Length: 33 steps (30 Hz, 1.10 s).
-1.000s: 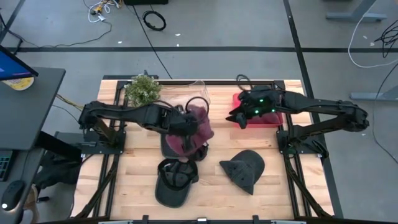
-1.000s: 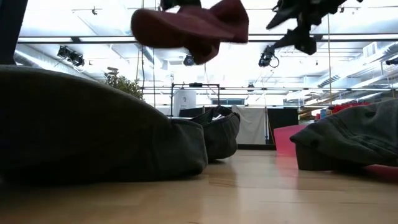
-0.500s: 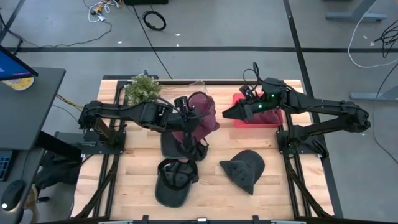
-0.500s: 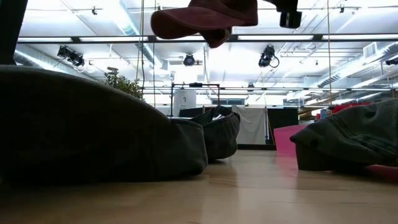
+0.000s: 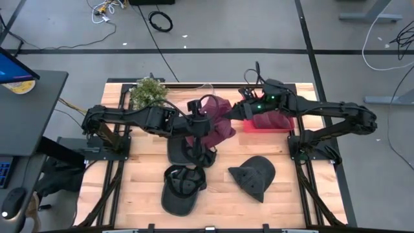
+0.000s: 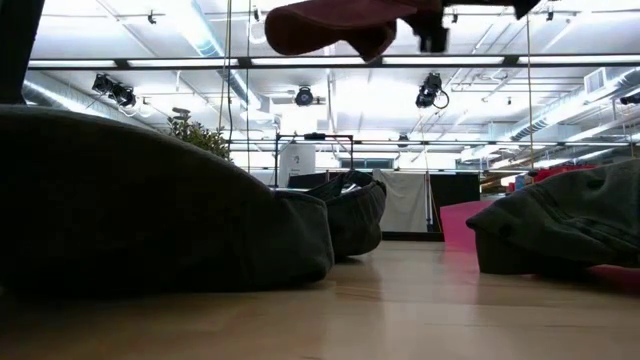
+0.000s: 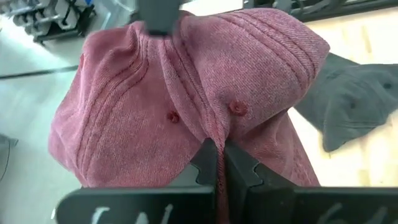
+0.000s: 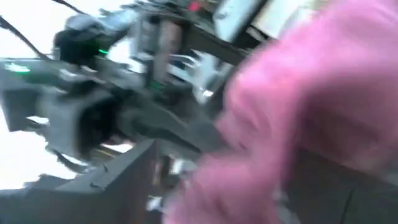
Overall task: Pick & Place hat
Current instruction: Put the red cap into the red bin
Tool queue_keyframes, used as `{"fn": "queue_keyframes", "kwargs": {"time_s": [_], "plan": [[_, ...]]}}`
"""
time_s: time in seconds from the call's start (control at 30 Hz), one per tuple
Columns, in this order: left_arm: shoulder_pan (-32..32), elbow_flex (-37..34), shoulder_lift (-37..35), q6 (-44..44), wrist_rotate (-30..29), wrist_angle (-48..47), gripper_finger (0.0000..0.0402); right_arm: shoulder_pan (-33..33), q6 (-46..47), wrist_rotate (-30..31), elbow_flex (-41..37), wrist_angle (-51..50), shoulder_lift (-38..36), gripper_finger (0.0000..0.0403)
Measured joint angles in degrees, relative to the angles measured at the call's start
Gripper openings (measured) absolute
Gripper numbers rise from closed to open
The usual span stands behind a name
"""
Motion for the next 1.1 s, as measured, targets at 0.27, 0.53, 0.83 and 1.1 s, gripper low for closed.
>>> {"fn": "queue_keyframes", "kwargs": {"time_s": [0.27, 0.53, 0.83, 1.1], "plan": [[0.0, 0.0, 0.0, 1.6, -2.1, 0.2, 0.0011, 0.1, 4.5, -7.4, 0.0, 9.2, 1.3, 0.0131], [-0.1, 0.0, 0.0, 1.6, -2.0, 0.4, 0.0011, -0.2, 7.6, -9.2, -0.1, 8.5, 1.0, 0.001], [-0.1, 0.0, 0.0, -1.5, -2.4, 0.6, 0.0059, -2.6, 10.1, -7.4, -0.1, 7.7, -2.6, 0.0003], [-1.4, -0.1, 0.0, -1.9, -3.7, 1.0, 0.0125, -8.6, 7.8, -6.9, 0.0, -3.7, -10.9, 0.0001]]}}
